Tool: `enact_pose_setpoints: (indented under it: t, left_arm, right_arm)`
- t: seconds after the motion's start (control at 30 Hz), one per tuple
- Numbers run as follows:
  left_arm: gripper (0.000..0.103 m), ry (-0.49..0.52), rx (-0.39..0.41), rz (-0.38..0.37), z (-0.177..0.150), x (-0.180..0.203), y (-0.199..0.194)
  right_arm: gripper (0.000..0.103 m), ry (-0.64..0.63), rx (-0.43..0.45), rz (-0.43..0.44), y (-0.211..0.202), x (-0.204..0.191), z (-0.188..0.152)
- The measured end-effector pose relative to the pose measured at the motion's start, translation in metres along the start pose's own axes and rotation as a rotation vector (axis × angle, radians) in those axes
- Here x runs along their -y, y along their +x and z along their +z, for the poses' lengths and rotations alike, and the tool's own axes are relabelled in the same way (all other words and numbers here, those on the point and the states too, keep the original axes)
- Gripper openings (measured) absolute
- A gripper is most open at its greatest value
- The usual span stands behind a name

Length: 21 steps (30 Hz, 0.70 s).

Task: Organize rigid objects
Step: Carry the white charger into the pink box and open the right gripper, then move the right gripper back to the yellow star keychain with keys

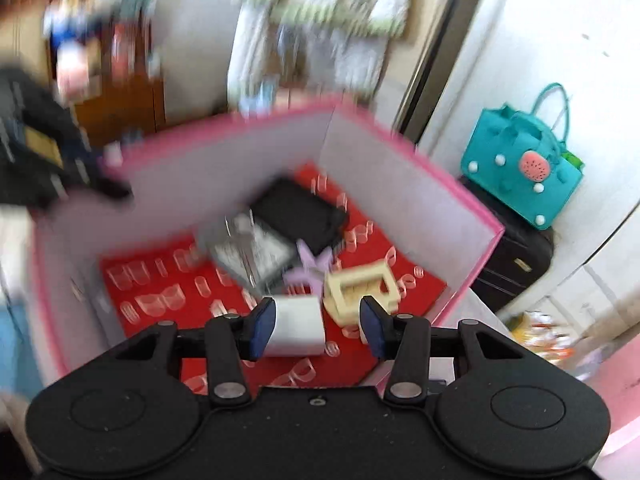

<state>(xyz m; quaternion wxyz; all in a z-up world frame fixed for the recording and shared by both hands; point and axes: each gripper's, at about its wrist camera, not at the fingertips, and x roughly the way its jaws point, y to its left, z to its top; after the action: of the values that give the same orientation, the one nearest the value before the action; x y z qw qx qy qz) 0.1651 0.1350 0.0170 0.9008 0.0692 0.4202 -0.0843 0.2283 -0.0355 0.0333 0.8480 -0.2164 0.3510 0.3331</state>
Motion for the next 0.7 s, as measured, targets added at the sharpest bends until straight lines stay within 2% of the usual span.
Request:
enact_pose_setpoints:
  t: [0.1,0.17,0.27,0.5,0.7]
  left_arm:
    - [0.008,-0.009,-0.002,-0.007,0.001,-0.002,0.0]
    - [0.008,-0.009,-0.004,-0.005,0.001,-0.002,0.001]
    - [0.008,-0.007,-0.003,-0.004,0.003,-0.003,0.002]
    - [0.008,-0.032,-0.004,0.007,0.004,-0.004,0.004]
    - [0.008,-0.03,-0.004,0.027,0.002,-0.002,0.003]
  right_arm:
    - [0.052,0.137,0.102,0.076,-0.032,0.017,-0.008]
    - [0.053,0.217,0.166,0.097,-0.052,0.03,-0.019]
    - [0.053,0.309,0.211,0.09,-0.068,0.049,-0.042]
    - [0.053,0.427,0.189,-0.003,-0.083,0.078,-0.106]
    - [0.053,0.403,0.168,0.009,-0.066,0.074,-0.14]
